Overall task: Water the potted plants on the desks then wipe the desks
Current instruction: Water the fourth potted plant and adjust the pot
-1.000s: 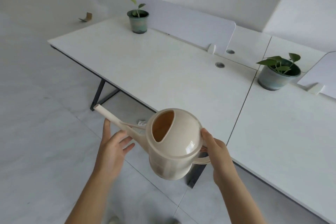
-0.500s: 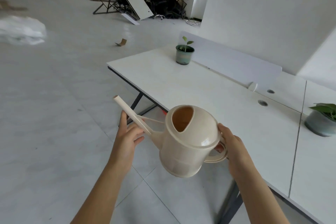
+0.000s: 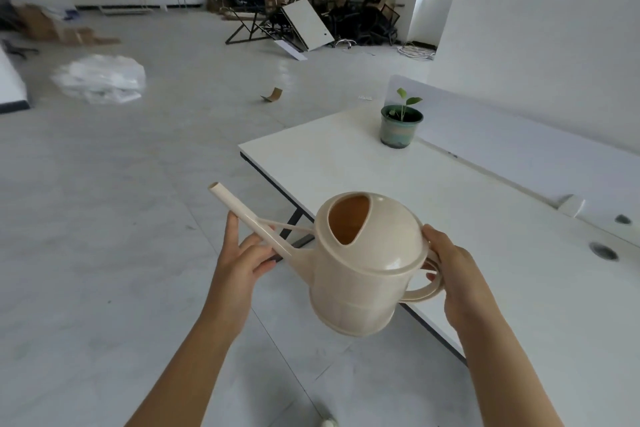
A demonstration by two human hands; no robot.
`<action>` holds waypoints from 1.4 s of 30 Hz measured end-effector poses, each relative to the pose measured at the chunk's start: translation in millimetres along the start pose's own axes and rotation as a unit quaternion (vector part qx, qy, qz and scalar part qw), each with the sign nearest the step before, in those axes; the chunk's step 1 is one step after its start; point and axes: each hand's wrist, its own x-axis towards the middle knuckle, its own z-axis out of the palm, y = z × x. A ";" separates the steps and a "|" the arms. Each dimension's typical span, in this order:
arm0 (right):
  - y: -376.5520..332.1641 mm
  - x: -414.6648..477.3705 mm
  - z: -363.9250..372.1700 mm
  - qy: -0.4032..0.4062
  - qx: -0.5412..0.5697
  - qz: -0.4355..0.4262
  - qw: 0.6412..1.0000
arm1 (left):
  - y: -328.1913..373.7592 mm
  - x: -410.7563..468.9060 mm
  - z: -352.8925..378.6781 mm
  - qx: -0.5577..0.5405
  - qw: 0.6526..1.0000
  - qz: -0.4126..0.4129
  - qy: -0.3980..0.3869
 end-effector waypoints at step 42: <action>-74.9 374.3 95.2 0.468 0.131 0.118 0.866 | -65.7 570.8 205.5 0.045 0.878 -0.159 -0.450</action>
